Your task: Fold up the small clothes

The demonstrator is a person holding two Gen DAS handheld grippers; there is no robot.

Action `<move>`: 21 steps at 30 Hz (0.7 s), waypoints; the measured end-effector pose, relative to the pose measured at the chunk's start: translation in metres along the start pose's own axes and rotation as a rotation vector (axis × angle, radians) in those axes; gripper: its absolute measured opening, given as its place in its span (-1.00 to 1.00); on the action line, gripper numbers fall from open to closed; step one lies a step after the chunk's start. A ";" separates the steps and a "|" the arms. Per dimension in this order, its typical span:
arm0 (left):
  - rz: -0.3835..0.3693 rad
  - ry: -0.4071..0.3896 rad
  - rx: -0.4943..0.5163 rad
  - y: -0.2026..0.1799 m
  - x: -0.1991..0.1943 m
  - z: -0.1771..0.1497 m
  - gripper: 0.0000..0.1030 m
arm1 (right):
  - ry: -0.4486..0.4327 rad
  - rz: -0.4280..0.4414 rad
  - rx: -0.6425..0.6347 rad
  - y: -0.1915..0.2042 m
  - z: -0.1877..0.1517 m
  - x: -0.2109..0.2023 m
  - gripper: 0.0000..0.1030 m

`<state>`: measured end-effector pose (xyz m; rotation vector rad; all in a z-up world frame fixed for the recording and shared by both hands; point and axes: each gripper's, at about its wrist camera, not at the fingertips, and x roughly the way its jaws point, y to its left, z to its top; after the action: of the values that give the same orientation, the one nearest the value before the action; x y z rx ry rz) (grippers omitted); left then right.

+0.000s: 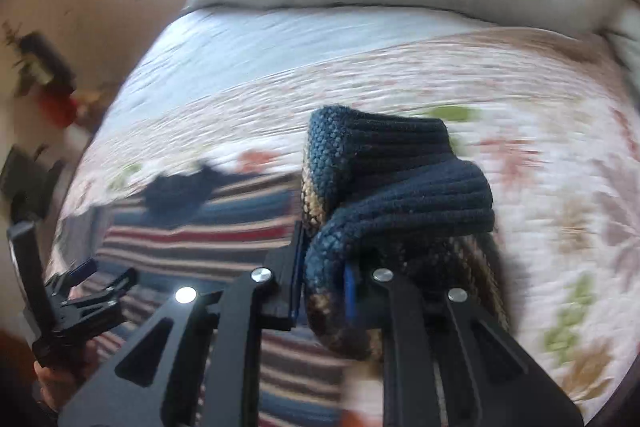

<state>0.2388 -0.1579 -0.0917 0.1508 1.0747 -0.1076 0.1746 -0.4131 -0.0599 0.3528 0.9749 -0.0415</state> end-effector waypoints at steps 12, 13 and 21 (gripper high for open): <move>-0.012 0.039 -0.094 0.065 0.003 -0.014 0.93 | 0.148 0.210 -0.132 0.100 -0.049 0.052 -0.08; -0.027 0.047 -0.092 0.062 0.006 -0.015 0.93 | 0.138 0.210 -0.110 0.088 -0.054 0.042 -0.06; -0.178 0.095 -0.031 -0.028 0.011 -0.007 0.93 | 0.188 0.120 -0.047 0.021 -0.112 0.005 -0.06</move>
<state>0.2329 -0.1843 -0.1066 0.0328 1.1827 -0.2457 0.0911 -0.3574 -0.1151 0.3767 1.1371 0.1257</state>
